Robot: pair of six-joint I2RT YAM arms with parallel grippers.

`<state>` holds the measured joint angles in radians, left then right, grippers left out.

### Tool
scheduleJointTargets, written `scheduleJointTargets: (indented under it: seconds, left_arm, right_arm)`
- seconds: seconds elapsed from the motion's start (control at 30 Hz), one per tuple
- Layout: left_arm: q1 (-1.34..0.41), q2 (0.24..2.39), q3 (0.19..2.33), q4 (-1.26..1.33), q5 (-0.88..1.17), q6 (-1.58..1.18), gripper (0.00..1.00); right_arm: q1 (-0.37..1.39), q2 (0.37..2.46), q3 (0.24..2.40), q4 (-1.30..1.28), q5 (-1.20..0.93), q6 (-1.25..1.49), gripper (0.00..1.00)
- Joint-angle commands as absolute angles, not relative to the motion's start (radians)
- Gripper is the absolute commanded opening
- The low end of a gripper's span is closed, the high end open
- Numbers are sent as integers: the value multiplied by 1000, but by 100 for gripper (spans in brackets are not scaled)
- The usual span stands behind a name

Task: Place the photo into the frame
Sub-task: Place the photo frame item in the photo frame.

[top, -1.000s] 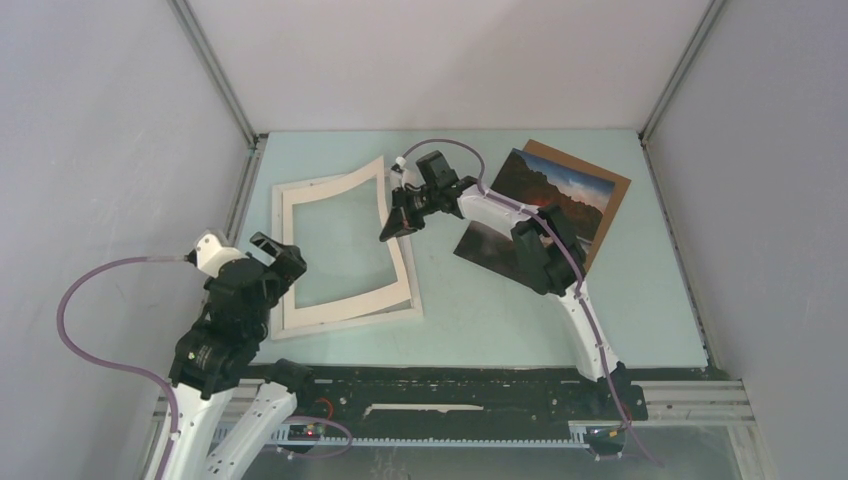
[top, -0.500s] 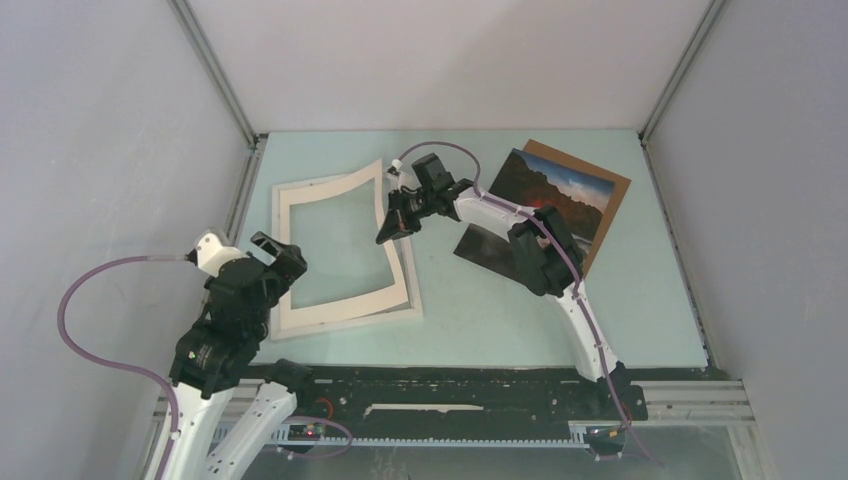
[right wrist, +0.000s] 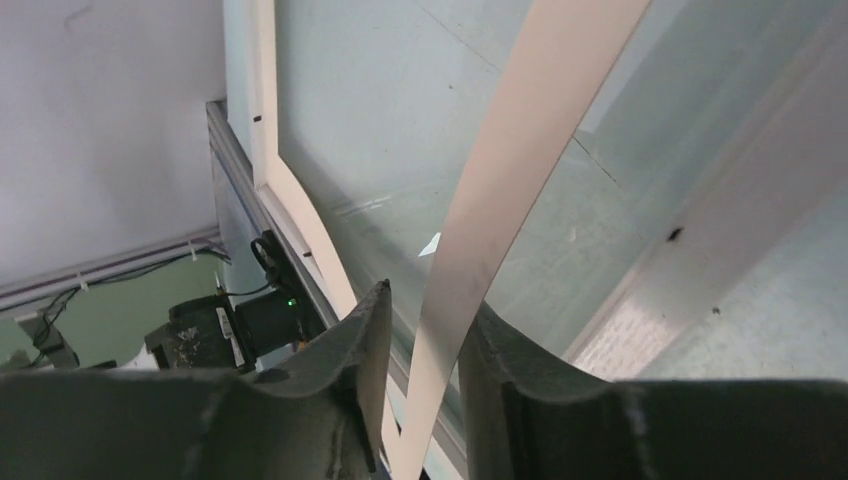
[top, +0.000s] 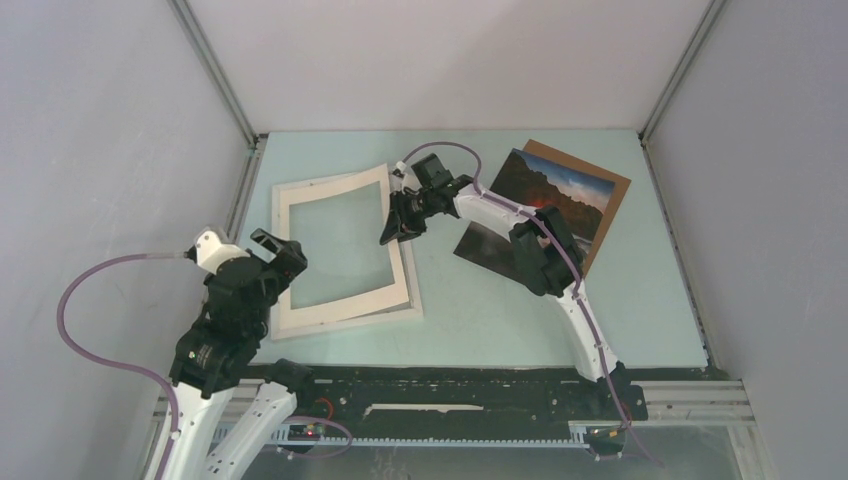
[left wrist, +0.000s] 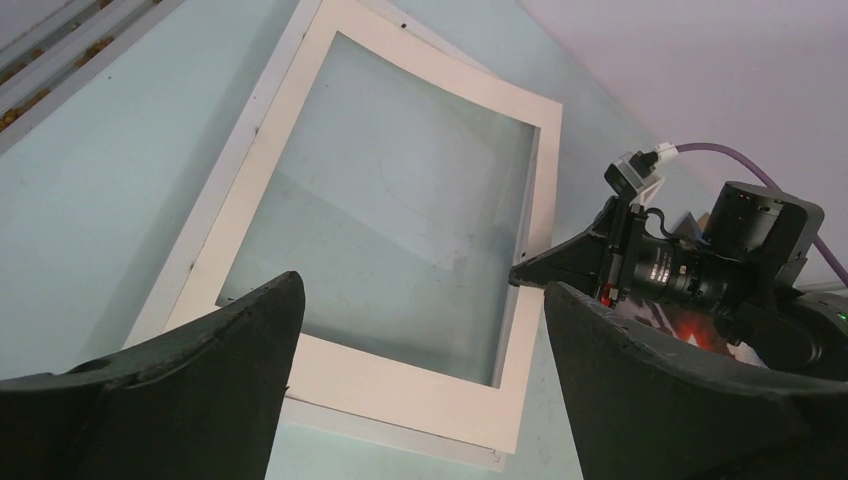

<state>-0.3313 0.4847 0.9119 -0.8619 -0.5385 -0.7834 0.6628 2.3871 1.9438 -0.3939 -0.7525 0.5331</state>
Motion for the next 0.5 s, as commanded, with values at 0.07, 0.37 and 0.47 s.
scheduleJointTargets:
  seconds: [0.07,0.37,0.47]
  left_arm:
    - [-326,507,906,-808,-540,-742,97]
    - [-325,506,895,-791,-543,-727,98]
    - [-325,512,890,-785,-543,-722,98]
  right_arm:
    - [672,2339,2038,-582,-630,506,46]
    - [669,2337,2061,-650,-559,452,58]
    - [669,2333,2072,-676,-519,430,60]
